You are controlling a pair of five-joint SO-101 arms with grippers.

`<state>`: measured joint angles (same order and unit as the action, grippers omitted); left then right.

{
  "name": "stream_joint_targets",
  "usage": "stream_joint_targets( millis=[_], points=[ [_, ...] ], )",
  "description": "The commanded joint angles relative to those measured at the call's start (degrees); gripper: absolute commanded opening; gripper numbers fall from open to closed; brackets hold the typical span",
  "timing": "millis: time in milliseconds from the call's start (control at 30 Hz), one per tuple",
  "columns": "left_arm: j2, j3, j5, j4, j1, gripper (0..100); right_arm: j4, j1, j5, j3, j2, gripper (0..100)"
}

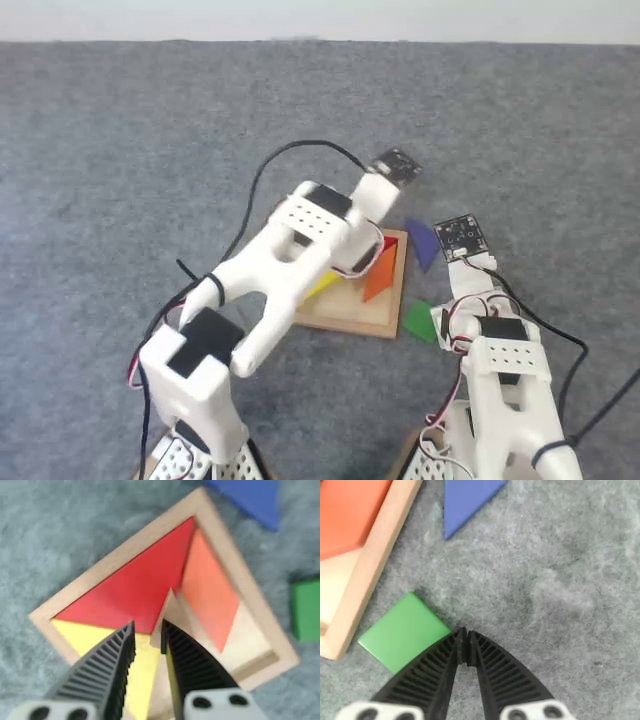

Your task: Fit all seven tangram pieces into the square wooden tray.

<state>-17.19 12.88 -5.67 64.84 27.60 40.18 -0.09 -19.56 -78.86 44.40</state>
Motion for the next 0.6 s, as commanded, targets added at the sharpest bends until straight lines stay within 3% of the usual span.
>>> stream_joint_targets(
  millis=[0,300,567],
  points=[
    [-0.53,0.75,1.76,-1.05,3.25,9,-0.84,-0.48,-0.70,0.53,1.54,0.9],
    [0.70,-0.40,1.93,1.32,2.55,9,-0.84,-0.48,-0.70,0.53,1.54,0.9],
    [16.88,-3.65,1.05,8.97,-4.84,9,-0.84,-0.48,-0.70,0.53,1.54,0.9]
  ],
)
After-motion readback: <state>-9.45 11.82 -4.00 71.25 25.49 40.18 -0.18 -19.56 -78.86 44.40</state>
